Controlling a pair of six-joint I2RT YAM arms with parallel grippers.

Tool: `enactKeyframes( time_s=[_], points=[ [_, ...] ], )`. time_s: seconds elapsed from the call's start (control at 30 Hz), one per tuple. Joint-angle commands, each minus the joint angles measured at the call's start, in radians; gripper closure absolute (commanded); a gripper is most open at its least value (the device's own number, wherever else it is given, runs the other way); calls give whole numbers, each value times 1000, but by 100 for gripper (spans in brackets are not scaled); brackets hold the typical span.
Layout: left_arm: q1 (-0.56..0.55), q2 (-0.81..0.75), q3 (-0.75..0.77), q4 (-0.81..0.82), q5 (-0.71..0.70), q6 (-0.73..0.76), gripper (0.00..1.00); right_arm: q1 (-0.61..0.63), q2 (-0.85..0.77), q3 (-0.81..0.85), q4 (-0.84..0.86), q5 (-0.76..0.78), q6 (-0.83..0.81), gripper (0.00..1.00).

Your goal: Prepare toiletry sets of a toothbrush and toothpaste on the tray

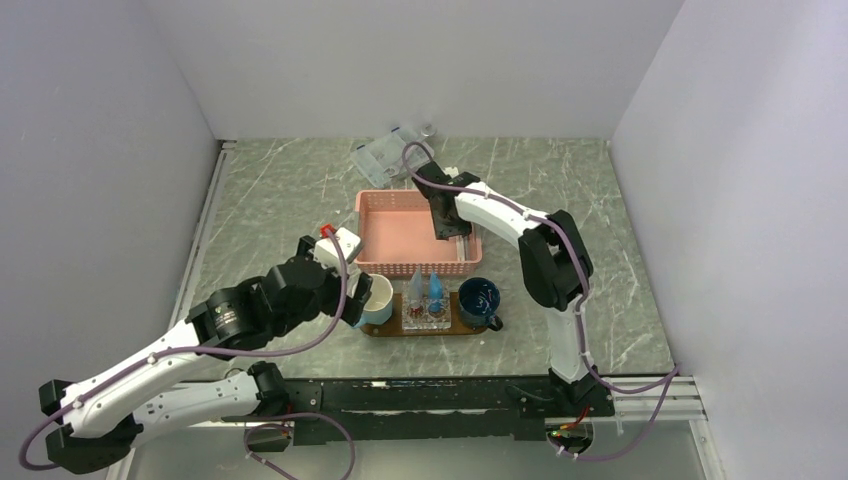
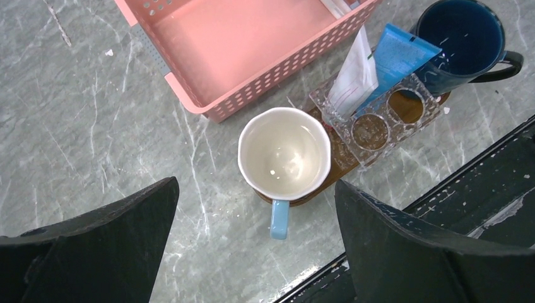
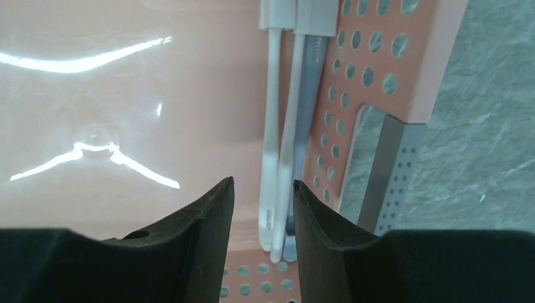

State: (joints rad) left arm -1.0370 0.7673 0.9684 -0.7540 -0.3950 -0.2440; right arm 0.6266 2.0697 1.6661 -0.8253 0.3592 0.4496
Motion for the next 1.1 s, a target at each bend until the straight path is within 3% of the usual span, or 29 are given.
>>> enactKeyframes(
  time_s=[0.0,0.33,1.07],
  points=[
    [5,-42,-44,50,-25,17,1,-10,21,47,-33,91,9,59],
    [6,-69,-101,78,-26,28,1,-35,59,41,-13,22,20,39],
    [15,-67,-106,76,-50,45,1,-79,70,-68,110,-277,33,37]
  ],
)
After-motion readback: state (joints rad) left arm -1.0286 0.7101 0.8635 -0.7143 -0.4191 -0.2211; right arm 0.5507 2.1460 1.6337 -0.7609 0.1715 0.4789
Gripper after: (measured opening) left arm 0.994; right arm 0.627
